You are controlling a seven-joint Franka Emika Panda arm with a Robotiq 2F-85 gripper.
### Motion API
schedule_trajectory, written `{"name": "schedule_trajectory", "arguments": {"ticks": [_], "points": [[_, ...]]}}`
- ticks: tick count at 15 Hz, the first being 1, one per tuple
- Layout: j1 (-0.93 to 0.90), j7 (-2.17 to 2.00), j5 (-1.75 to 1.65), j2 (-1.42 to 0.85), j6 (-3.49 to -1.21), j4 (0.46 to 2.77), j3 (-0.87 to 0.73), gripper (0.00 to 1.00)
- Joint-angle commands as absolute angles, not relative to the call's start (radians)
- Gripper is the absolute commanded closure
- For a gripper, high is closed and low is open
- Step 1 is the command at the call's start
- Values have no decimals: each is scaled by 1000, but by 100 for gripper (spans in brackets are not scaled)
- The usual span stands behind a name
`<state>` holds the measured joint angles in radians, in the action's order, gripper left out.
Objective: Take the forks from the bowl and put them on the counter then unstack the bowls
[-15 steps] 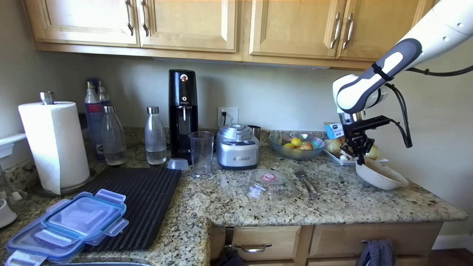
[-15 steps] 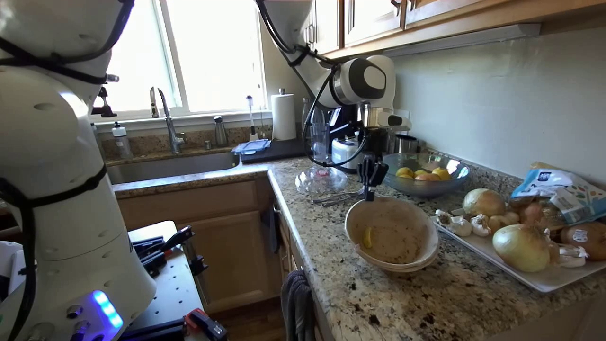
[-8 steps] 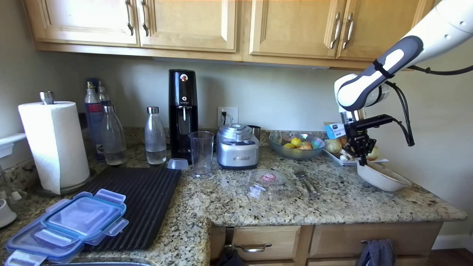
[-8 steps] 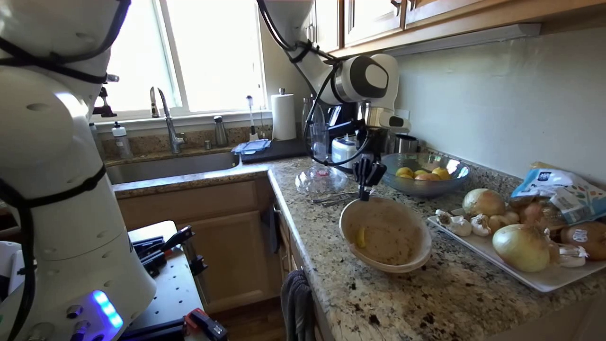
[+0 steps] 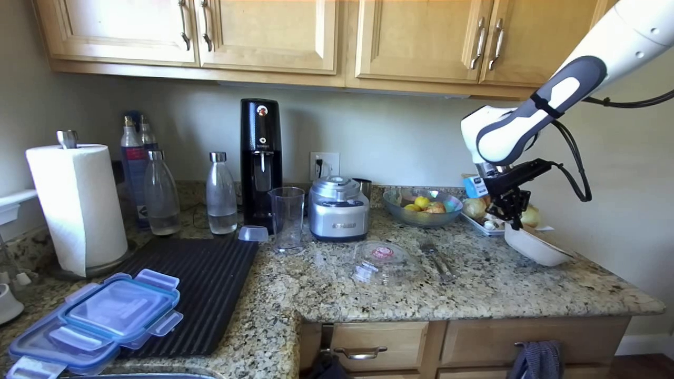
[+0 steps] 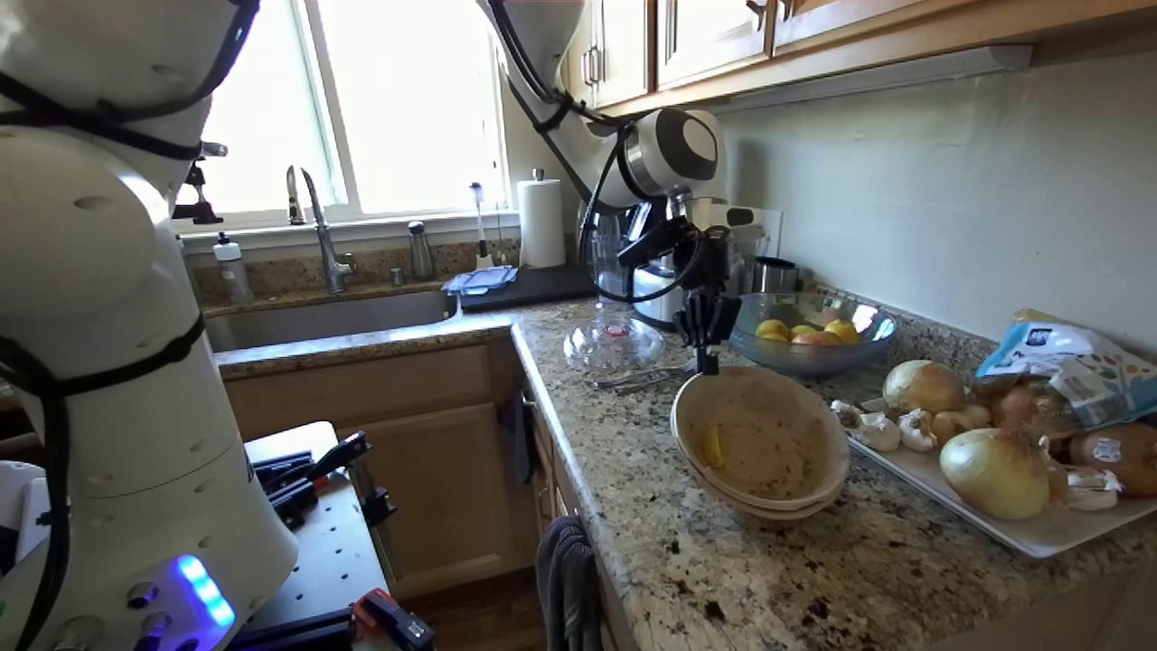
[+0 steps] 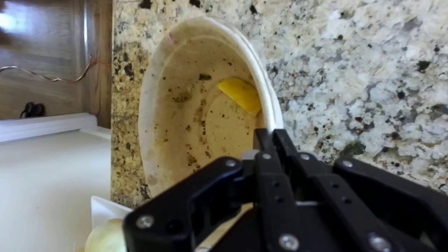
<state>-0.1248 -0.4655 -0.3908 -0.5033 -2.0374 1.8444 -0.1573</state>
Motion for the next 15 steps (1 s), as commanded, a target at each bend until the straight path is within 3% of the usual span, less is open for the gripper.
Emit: {"name": "schedule_trajectory", "arguments": {"ticks": [1,13,14,15], "points": [[-173,-554,-505,-486,-2035,1863,-171,93],[-207,-700,-584,-531,-2031,1908,-145,94],[-206,-703,-576,-530,-2032,1914,-140,69],[-198,-684,-554,-520,-2037,1923,-128,68]]}}
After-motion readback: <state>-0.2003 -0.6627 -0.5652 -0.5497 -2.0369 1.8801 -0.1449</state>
